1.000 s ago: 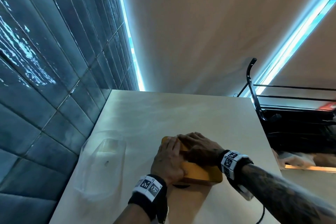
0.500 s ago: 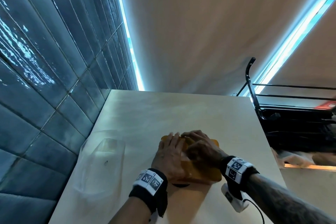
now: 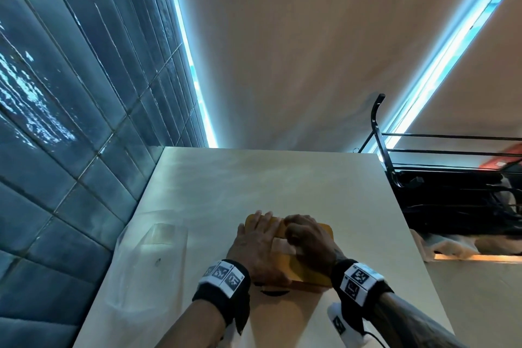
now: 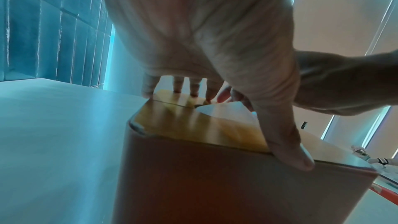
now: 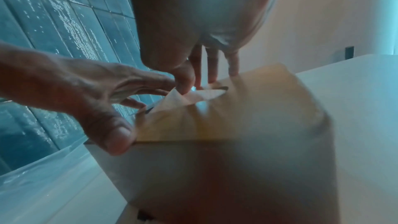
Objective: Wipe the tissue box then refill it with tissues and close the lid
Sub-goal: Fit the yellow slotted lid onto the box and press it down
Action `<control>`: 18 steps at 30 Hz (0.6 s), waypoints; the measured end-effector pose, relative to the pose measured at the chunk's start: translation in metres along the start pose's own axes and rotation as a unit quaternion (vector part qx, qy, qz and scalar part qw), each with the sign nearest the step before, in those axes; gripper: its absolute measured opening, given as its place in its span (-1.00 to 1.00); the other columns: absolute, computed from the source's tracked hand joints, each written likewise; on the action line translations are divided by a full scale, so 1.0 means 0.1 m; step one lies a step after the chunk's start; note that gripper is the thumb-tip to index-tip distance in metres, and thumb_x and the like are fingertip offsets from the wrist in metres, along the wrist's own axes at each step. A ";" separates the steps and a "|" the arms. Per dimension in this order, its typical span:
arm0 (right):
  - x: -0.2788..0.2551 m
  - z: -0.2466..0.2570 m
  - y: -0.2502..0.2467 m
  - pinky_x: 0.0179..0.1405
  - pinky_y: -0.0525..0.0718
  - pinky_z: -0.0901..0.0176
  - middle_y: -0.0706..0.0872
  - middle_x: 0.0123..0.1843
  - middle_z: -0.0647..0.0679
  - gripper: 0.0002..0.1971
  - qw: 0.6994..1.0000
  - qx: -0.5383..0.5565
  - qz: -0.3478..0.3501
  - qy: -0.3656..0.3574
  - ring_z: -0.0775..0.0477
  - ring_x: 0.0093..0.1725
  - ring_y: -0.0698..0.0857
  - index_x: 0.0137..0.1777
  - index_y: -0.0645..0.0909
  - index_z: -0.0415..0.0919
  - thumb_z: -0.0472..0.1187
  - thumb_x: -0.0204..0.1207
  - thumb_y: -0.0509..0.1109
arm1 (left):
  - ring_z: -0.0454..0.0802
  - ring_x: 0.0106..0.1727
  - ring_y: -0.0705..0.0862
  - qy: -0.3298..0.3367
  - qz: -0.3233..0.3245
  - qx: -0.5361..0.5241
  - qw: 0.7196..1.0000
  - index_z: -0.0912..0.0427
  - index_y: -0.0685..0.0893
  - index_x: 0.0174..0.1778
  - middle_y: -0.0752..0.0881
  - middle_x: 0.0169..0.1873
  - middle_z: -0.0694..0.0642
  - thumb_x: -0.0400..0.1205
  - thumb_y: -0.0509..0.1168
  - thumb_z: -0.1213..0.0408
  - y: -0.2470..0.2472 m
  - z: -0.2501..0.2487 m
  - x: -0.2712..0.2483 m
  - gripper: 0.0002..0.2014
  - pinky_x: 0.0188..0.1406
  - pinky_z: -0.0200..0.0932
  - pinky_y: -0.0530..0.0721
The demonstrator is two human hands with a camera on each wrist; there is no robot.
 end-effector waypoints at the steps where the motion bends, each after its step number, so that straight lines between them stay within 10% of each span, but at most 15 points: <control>1: 0.00 -0.01 -0.01 -0.07 0.64 -0.08 0.72 0.08 -0.19 -0.85 1.000 0.012 0.004 -0.005 -0.30 0.00 0.67 -0.28 0.60 -0.20 -0.47 0.34 0.38 | 0.10 0.73 -0.26 0.000 -0.003 -0.004 1.000 -0.07 -0.14 0.69 -0.14 0.74 0.01 0.24 0.48 -0.34 0.01 0.00 0.00 0.24 0.70 0.35 -0.05; 9: -0.06 -0.11 -0.03 -0.17 0.71 0.01 0.63 0.12 -0.08 -0.82 0.998 0.058 -0.024 0.002 -0.13 -0.03 0.66 -0.12 0.55 -0.18 -0.46 0.42 0.41 | 0.10 0.73 -0.27 0.004 -0.020 -0.053 0.998 -0.18 0.07 0.63 -0.14 0.74 0.02 0.25 0.50 -0.30 0.08 0.03 -0.01 0.09 0.68 0.41 -0.07; 18: -0.21 -0.18 -0.18 0.19 0.59 0.16 0.63 0.33 -0.04 -0.70 0.995 0.030 -0.062 0.069 -0.07 0.32 0.52 0.18 0.70 -0.10 -0.03 0.49 0.52 | 0.02 0.72 0.07 0.005 -0.151 -0.096 0.984 -0.03 0.61 0.17 0.32 0.64 0.01 0.69 0.17 0.08 -0.04 0.12 0.02 -0.79 0.68 0.23 0.11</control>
Point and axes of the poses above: each hand's wrist, its own x-axis towards the middle knuckle, its own y-axis out of the palm, z = x × y, the point moved 6 cm from there along x, towards the middle knuckle
